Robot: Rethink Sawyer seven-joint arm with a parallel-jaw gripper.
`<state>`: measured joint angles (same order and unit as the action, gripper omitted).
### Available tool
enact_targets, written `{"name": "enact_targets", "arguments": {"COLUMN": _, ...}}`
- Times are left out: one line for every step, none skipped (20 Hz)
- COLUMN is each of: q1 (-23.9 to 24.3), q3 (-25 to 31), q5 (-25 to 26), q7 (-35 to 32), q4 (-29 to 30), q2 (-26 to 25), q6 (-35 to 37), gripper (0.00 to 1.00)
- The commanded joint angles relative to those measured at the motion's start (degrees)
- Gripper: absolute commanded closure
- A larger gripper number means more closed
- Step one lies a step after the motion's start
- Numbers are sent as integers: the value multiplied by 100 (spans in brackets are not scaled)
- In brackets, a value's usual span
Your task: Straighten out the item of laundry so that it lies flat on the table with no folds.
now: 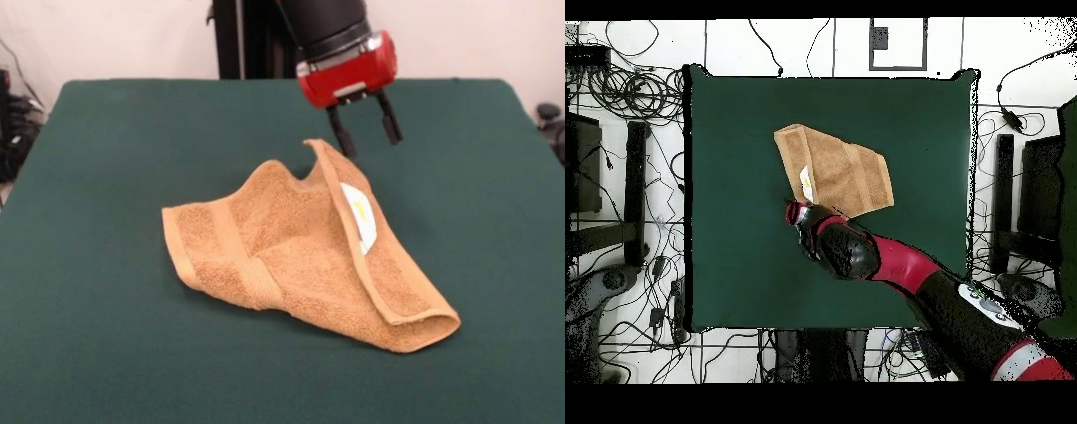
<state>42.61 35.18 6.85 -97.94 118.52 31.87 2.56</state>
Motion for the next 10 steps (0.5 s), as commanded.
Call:
{"name": "enact_targets", "arguments": {"q1": 166, "q3": -21, "q5": -245, "q7": -638, "q4": 6, "q2": 128, "q6": 955, "gripper": 0}}
{"name": "enact_targets", "arguments": {"q1": 231, "q3": -64, "q5": -156, "q7": -487, "q4": -97, "q2": 92, "q6": 1049, "gripper": 0}}
{"name": "enact_targets", "arguments": {"q1": 288, "q3": -80, "q5": -98, "q7": -397, "q4": -157, "q2": 69, "q6": 1112, "gripper": 0}}
{"name": "enact_targets", "arguments": {"q1": 369, "q3": -122, "q5": 16, "q7": -209, "q4": -298, "q2": -15, "q6": 1202, "gripper": 0}}
{"name": "enact_targets", "arguments": {"q1": 435, "q3": -137, "q5": 89, "q7": -95, "q4": -389, "q2": -68, "q6": 1263, "gripper": 0}}
{"name": "enact_targets", "arguments": {"q1": 502, "q3": -151, "q5": 166, "q7": 28, "q4": -477, "q2": -119, "q6": 1335, "gripper": 0}}
{"name": "enact_targets", "arguments": {"q1": 569, "q3": -164, "q5": 243, "q7": 151, "q4": -565, "q2": -170, "q6": 1408, "gripper": 0}}
{"name": "enact_targets", "arguments": {"q1": 636, "q3": -162, "q5": 314, "q7": 224, "q4": -609, "q2": -213, "q6": 1452, "gripper": 0}}
{"name": "enact_targets", "arguments": {"q1": 703, "q3": -159, "q5": 386, "q7": 298, "q4": -654, "q2": -256, "q6": 1497, "gripper": 0}}
{"name": "enact_targets", "arguments": {"q1": 767, "q3": -153, "q5": 484, "q7": 346, "q4": -692, "q2": -332, "q6": 1464, "gripper": 0}}
